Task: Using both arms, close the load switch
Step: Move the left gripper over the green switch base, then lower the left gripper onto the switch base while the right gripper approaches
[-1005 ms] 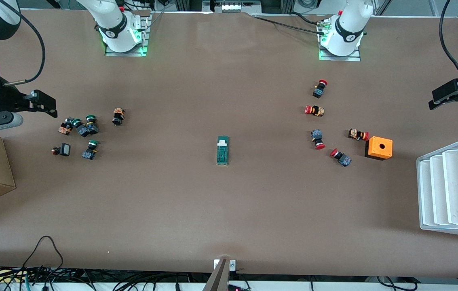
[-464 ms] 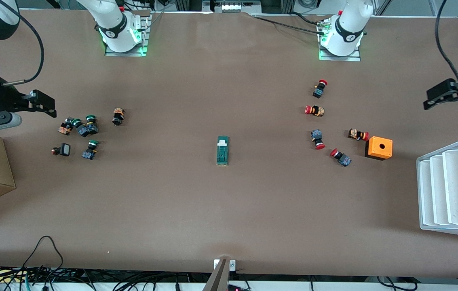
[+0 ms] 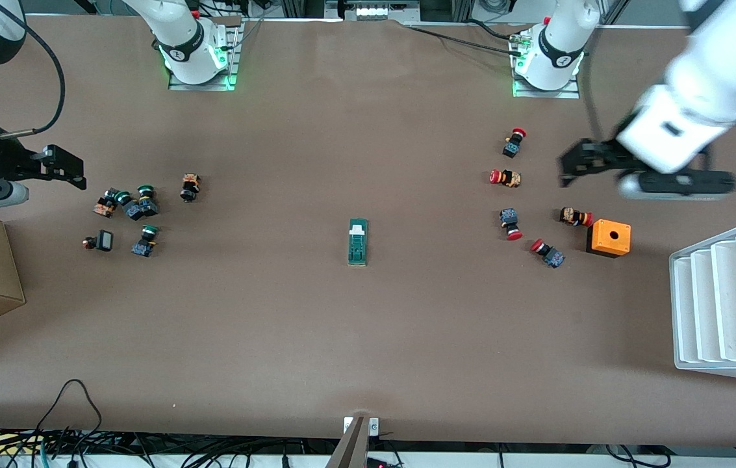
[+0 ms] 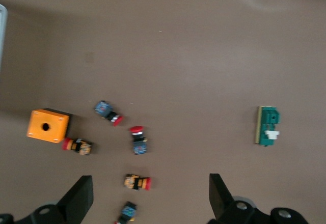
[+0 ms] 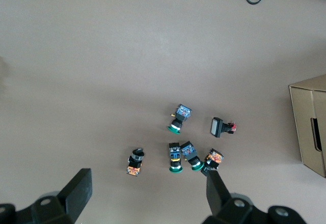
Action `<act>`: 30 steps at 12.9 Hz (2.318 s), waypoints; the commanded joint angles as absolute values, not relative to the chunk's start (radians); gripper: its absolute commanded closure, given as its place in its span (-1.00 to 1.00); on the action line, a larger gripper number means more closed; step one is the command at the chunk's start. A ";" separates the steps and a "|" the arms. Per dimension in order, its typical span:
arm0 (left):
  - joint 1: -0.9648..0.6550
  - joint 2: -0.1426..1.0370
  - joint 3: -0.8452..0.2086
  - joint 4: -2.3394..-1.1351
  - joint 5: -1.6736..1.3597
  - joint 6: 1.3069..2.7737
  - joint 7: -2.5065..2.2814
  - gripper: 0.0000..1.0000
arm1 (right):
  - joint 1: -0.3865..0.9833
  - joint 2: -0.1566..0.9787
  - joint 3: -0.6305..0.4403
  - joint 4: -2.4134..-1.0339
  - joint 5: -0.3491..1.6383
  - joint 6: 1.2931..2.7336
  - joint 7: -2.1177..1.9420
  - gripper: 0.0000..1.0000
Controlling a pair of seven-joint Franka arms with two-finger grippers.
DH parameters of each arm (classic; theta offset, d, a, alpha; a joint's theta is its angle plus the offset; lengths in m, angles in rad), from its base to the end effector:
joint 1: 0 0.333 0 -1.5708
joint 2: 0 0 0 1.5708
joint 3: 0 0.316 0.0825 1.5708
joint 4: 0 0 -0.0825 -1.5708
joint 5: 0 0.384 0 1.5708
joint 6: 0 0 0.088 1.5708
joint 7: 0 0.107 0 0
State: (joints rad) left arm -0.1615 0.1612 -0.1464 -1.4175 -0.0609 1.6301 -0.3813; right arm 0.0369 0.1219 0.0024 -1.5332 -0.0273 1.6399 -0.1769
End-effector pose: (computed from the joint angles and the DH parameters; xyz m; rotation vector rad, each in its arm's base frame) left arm 0.5815 -0.1834 0.6101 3.0419 0.1185 0.0328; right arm 0.5959 0.0206 0.5782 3.0971 0.3394 -0.0265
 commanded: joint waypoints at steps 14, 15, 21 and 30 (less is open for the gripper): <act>-0.416 0.416 -0.448 -1.693 0.628 2.256 -1.487 -1.00 | 0.020 0.126 -0.011 -1.523 -0.031 1.602 -0.198 -0.99; -0.414 0.443 -0.478 -1.697 0.712 2.256 -1.559 -1.00 | 0.018 0.126 -0.009 -1.523 -0.029 1.597 -0.209 -0.99; -0.477 0.650 -0.546 -1.739 1.340 2.256 -2.092 -1.00 | 0.020 0.227 -0.005 -1.418 0.018 1.598 -0.184 -0.98; -0.535 0.886 -0.546 -1.724 1.879 2.122 -2.393 -1.00 | 0.141 0.442 0.003 -1.287 0.142 1.762 0.340 -0.98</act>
